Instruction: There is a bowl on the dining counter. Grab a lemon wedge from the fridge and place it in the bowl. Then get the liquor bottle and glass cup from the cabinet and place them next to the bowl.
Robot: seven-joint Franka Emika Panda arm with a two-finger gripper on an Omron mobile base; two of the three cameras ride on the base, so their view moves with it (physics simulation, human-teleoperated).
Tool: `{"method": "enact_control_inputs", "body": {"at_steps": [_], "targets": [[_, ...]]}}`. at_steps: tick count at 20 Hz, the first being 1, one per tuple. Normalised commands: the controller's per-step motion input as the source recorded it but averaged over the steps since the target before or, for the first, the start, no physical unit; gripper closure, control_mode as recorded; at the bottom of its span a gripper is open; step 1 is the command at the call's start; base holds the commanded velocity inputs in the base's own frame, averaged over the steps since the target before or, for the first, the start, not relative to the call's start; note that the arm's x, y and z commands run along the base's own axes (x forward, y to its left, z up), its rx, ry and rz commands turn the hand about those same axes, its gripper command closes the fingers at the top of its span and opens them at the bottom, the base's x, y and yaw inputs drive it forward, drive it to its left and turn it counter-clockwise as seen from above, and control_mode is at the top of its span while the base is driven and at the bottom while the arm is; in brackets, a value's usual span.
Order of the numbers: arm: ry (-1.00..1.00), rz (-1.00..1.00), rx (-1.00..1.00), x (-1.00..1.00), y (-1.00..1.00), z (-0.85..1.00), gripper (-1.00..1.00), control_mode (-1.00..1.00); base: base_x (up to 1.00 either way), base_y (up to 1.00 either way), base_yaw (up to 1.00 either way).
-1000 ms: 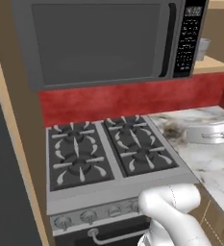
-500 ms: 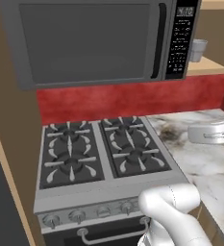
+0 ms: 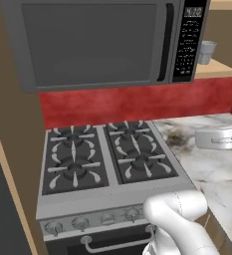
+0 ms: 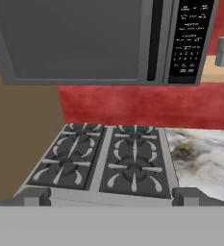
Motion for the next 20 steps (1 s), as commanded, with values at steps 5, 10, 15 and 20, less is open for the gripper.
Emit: {"method": "enact_control_inputs", "body": {"at_steps": [5,10,15,20], "targets": [[0.0,0.0,0.0,0.0,0.0,0.0,-1.0,1.0,0.38,-0.11,0.0],[0.0,0.0,0.0,0.0,0.0,0.0,-1.0,1.0,-0.02,0.45,0.0],[0.0,0.0,0.0,0.0,0.0,0.0,-1.0,1.0,0.79,-0.11,0.0],[0.0,0.0,0.0,0.0,0.0,0.0,-1.0,1.0,0.9,-0.45,0.0]]}}
